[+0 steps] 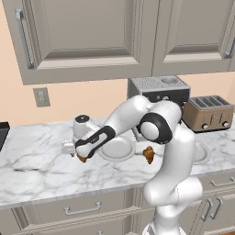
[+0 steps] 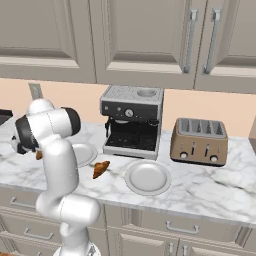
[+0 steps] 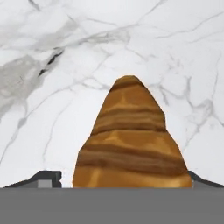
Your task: Place the pastries on the plates.
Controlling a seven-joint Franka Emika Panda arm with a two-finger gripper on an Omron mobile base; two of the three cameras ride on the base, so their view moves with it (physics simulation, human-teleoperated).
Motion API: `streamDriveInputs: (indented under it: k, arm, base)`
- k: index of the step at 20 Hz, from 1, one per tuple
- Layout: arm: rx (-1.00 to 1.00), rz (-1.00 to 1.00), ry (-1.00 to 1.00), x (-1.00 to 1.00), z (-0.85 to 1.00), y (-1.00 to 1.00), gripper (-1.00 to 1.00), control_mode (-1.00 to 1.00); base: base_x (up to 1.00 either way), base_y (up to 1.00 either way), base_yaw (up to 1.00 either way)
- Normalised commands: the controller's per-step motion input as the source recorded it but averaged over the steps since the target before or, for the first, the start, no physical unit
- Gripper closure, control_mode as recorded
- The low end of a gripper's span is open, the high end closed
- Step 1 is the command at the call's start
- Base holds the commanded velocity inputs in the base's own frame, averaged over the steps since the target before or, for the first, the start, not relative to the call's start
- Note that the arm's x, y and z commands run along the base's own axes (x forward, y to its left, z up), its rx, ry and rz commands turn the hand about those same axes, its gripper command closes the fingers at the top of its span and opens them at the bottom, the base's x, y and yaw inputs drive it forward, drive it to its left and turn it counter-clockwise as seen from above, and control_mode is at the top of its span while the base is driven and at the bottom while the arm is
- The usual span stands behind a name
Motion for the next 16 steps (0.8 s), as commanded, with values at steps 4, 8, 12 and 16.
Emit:
streamDriveInputs:
  k: [4, 8, 12, 16]
  arm:
    - [0.0, 0.0, 0.0, 0.02, -0.31, 0.02, 1.0, -1.0]
    - [0.0, -0.01, 0.01, 0.0, -0.41, -0.06, 1.0, -1.0]
    - [0.0, -0.13, 0.01, -0.31, -0.51, -0.76, 1.0, -1.0]
    - [0.02, -0.26, 0.0, -0.76, -0.33, -0.76, 1.0, -1.0]
  base:
    - [0.0, 0.0, 0.0]
    - [0.0, 0.0, 0.0]
    - [0.0, 0.0, 0.0]
    - [0.0, 0.0, 0.0]
